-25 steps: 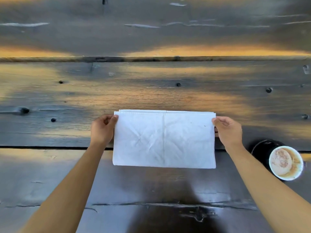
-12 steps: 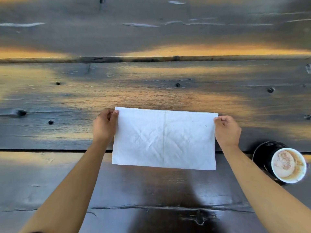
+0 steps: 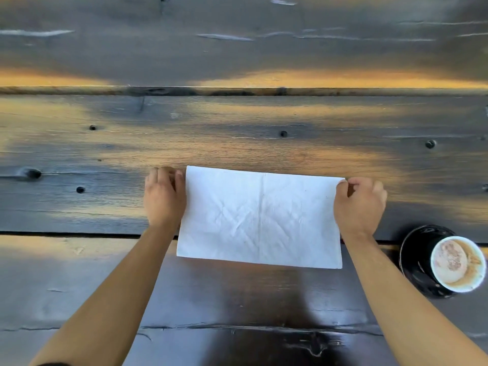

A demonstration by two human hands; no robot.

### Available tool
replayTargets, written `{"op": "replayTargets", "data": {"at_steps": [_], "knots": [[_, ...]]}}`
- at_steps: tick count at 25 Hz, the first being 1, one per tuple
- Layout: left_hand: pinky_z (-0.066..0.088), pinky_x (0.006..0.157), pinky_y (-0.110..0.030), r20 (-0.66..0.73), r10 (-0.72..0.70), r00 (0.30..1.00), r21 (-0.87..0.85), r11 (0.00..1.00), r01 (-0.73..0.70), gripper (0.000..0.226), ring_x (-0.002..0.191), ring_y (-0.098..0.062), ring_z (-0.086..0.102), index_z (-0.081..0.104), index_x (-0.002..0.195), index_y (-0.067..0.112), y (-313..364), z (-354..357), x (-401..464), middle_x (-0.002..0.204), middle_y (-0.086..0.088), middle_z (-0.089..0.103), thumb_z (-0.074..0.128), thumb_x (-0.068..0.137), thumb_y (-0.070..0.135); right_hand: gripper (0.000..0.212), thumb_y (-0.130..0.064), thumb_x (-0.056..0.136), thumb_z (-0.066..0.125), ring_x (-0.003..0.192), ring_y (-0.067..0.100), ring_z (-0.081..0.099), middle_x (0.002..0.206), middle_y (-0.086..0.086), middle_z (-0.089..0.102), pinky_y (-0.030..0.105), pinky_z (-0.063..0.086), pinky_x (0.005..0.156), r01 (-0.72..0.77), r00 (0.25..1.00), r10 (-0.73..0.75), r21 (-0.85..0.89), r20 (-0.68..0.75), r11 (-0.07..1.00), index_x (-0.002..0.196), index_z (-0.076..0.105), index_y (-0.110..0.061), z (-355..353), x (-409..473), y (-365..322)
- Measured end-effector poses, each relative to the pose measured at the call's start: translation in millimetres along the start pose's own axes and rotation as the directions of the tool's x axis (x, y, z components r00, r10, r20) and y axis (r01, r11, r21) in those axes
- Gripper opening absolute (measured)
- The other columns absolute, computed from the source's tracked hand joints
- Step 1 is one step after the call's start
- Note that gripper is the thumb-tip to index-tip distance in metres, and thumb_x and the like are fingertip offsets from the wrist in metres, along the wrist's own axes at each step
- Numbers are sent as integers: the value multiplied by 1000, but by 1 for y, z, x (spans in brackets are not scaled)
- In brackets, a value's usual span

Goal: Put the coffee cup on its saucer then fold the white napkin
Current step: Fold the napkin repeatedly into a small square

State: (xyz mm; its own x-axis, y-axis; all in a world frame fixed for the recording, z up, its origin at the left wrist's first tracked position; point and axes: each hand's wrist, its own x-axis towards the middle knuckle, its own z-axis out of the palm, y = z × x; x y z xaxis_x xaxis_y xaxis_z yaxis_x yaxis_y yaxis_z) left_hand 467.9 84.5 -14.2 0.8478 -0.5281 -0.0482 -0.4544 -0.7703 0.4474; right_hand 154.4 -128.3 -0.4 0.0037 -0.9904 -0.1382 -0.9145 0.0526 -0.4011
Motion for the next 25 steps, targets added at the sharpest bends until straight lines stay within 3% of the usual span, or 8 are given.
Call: {"op": "replayTargets", "data": {"at_steps": [2,4,7,9,12,17,25], "knots": [[45,97,-50,32,261,965,113,958,-263,33,120,-40,52,60,125,3,-13,8,-8,129,-16,60,45,103,22,36,-30,91,47,109,37,52,115,16,61,45,39,101,220,975,-220,32,-13,975,114,64,-8,21,-25,-29],[30,119,-49,137,415,899,124,893,-432,45,147,-35,35,46,146,4,-25,16,-13,156,-14,43,41,104,19,36,-19,95,48,129,36,47,133,16,57,45,30,116,472,868,-485,126,106,873,126,59,-5,49,-62,-75],[13,127,-48,288,505,814,101,829,-550,55,157,-25,11,26,158,5,-31,20,-10,167,-9,17,30,107,27,47,-24,102,39,149,34,29,155,14,42,50,16,124,685,658,-700,163,278,710,144,48,-5,98,-113,-137],[13,127,-50,401,507,763,142,788,-598,60,158,-21,3,14,160,8,-34,22,-9,169,-7,9,22,106,33,53,-30,105,33,153,32,20,162,12,33,49,14,125,725,602,-723,147,339,673,152,38,-6,123,-134,-168],[6,128,-46,461,453,763,230,769,-596,69,157,-18,-8,0,161,12,-36,26,-8,171,-3,-1,26,103,39,62,-41,105,24,156,25,8,167,9,20,45,9,126,731,608,-694,68,386,679,158,23,-8,142,-140,-180],[7,128,-47,429,472,771,248,759,-602,64,158,-22,-3,5,161,7,-35,27,-9,170,-7,1,18,106,38,69,-51,105,25,156,25,8,168,9,16,45,11,126,779,600,-706,-73,376,623,159,20,-8,127,-111,-128],[4,128,-45,431,456,779,248,770,-588,63,157,-20,-7,1,161,10,-31,25,-10,170,-4,-4,15,107,39,73,-51,103,20,156,27,2,169,10,7,50,10,126,637,767,-539,-307,348,707,159,11,-5,53,-26,16]]}}
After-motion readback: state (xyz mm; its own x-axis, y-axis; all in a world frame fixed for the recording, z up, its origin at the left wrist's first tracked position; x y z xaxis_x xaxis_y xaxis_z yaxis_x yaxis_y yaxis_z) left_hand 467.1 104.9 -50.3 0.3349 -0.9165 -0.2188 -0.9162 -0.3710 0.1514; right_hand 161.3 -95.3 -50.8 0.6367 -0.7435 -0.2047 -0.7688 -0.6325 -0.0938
